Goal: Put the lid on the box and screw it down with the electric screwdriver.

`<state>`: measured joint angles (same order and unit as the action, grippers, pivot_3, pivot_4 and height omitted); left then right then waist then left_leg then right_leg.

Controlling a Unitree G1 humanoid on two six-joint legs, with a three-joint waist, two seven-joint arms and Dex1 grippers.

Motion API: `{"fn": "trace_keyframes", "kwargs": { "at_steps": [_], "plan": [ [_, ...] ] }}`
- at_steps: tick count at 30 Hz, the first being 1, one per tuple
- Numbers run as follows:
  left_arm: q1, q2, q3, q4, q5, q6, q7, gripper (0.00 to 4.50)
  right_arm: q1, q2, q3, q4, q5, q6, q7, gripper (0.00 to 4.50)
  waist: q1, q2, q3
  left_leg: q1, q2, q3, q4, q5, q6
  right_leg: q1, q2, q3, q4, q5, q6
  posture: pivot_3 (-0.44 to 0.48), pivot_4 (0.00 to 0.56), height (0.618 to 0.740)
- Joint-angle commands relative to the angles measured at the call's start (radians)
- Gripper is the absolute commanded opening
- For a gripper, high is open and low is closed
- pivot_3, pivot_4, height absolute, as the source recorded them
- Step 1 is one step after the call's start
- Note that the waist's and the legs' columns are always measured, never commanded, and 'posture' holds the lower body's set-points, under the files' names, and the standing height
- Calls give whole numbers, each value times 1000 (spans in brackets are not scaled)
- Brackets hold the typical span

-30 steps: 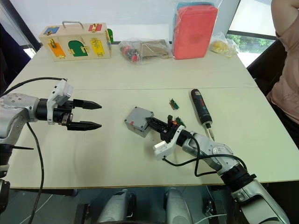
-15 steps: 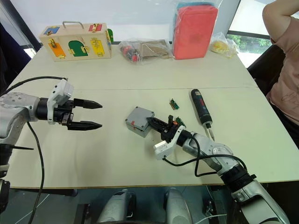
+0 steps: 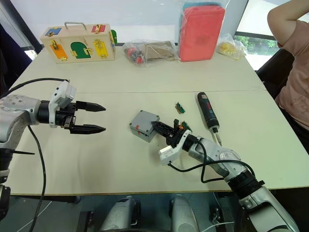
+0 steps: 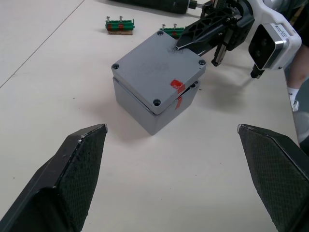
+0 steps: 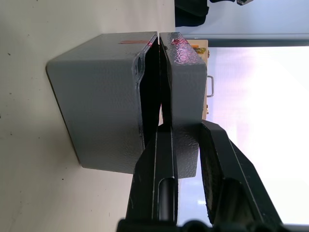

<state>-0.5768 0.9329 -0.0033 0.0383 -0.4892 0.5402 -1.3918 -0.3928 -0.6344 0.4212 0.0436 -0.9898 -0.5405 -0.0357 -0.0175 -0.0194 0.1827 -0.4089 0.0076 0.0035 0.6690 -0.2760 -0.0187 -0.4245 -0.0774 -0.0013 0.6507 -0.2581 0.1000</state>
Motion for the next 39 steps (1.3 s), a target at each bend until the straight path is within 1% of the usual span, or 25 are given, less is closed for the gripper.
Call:
{"fn": "trace_keyframes", "kwargs": {
  "at_steps": [1,11,19,29,39],
  "plan": [
    [-19,7,29,-17,-8,-8,2,4444,-30,15,-10,-29,-5,-3,-17,127,0,0,0,0,0,0,0,0,0,0,0,0,0,0,0,0,150,730],
    [-16,4,32,-23,-10,-8,10,4444,-43,24,-4,6,-4,-8,2,127,0,0,0,0,0,0,0,0,0,0,0,0,0,0,0,0,150,730],
    [-12,5,34,-28,-14,-6,17,4444,-32,11,-10,25,-9,-16,-11,127,0,0,0,0,0,0,0,0,0,0,0,0,0,0,0,0,150,730],
    [-22,-1,27,-22,-13,-8,17,4444,-19,-3,-9,36,-29,-21,-62,127,0,0,0,0,0,0,0,0,0,0,0,0,0,0,0,0,150,730],
    [-37,-9,17,-16,-7,-8,14,4444,-15,0,8,33,-40,-13,-52,127,0,0,0,0,0,0,0,0,0,0,0,0,0,0,0,0,150,730]
  ]
}}
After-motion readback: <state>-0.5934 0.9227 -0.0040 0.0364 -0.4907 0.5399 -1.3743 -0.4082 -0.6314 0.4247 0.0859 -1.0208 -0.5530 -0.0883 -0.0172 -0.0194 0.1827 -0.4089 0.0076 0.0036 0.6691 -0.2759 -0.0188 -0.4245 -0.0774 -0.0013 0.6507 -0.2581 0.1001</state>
